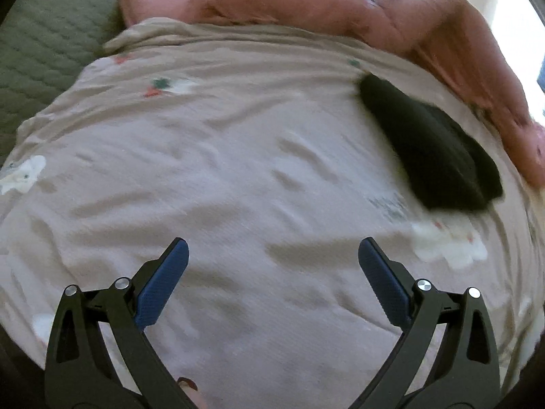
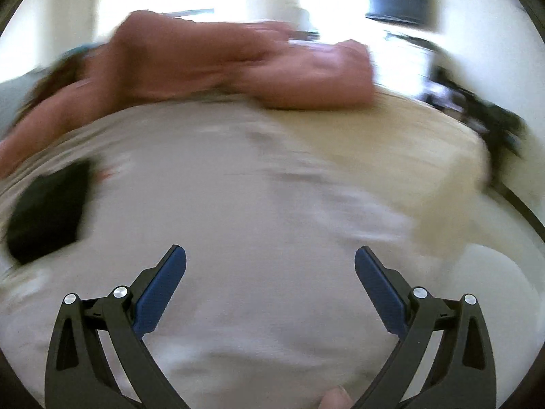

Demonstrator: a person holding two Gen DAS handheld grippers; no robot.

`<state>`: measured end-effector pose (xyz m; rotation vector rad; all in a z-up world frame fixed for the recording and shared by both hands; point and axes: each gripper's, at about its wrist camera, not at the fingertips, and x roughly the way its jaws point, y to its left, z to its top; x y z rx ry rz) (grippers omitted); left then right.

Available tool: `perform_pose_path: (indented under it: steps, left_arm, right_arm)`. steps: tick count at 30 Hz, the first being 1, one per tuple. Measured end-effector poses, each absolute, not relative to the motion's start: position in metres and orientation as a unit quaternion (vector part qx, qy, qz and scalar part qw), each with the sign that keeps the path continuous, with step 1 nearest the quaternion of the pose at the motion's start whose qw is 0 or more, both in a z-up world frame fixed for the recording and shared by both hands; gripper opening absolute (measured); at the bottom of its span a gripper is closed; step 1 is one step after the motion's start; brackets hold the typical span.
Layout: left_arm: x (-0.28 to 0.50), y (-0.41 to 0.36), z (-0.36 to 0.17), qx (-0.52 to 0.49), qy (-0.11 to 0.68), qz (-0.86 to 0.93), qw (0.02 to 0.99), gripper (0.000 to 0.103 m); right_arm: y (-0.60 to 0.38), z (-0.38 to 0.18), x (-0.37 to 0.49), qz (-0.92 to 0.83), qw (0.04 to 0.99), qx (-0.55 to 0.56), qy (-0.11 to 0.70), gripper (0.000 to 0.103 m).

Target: Fold small clothes

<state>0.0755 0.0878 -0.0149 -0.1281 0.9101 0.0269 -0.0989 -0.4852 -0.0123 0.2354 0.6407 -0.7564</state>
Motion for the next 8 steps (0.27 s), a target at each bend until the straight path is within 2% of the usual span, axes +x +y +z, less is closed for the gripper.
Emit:
perform_pose_path:
  steps: [5,8]
  left_arm:
    - [0.116,0.176,-0.011,-0.075,0.436,0.113,0.890,0.093]
    - [0.140,0.237,-0.016,-0.090,0.443,0.178,0.874,0.093]
  right_arm:
    - [-0.619,-0.046,-0.191,-0.532,0.753,0.208,0.326,0.098]
    - [-0.654,-0.061,-0.222,-0.581,0.708,0.227,0.333,0.098]
